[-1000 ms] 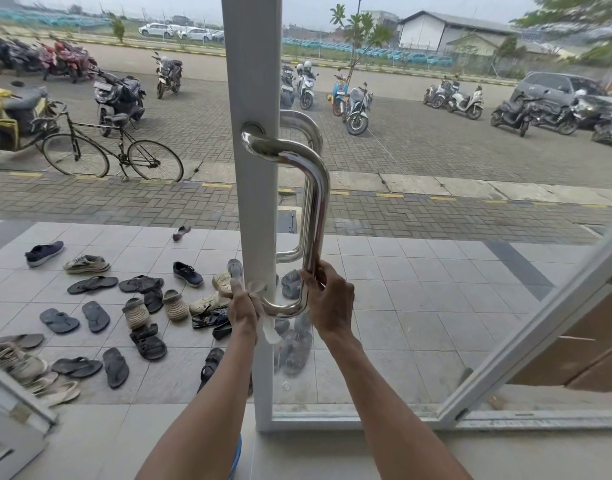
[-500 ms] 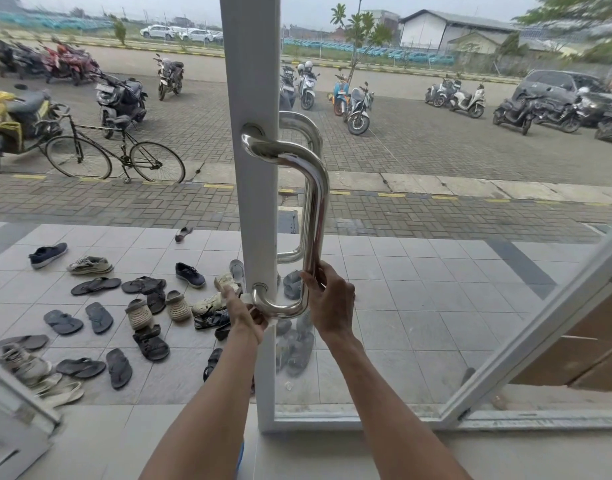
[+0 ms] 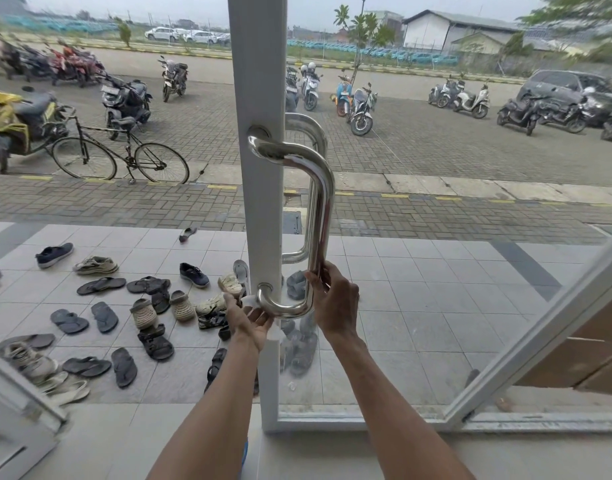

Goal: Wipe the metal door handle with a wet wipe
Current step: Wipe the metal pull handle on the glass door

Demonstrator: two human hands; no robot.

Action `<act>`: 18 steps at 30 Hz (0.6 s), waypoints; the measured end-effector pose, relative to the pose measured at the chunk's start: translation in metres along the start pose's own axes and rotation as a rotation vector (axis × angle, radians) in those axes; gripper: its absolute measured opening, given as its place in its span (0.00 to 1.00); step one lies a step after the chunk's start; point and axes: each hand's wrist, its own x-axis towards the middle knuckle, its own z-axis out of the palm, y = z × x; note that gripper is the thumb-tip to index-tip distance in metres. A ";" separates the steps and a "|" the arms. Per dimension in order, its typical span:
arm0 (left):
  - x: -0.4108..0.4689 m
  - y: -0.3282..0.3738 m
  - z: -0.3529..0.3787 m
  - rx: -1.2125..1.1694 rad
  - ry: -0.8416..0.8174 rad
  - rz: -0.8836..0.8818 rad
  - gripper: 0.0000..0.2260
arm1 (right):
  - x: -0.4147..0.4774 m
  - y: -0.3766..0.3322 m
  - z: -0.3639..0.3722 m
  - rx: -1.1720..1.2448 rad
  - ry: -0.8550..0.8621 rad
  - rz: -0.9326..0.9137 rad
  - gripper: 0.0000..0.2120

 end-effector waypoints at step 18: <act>-0.025 -0.054 0.017 -0.047 0.374 0.226 0.05 | -0.003 -0.001 0.005 -0.006 0.044 0.014 0.15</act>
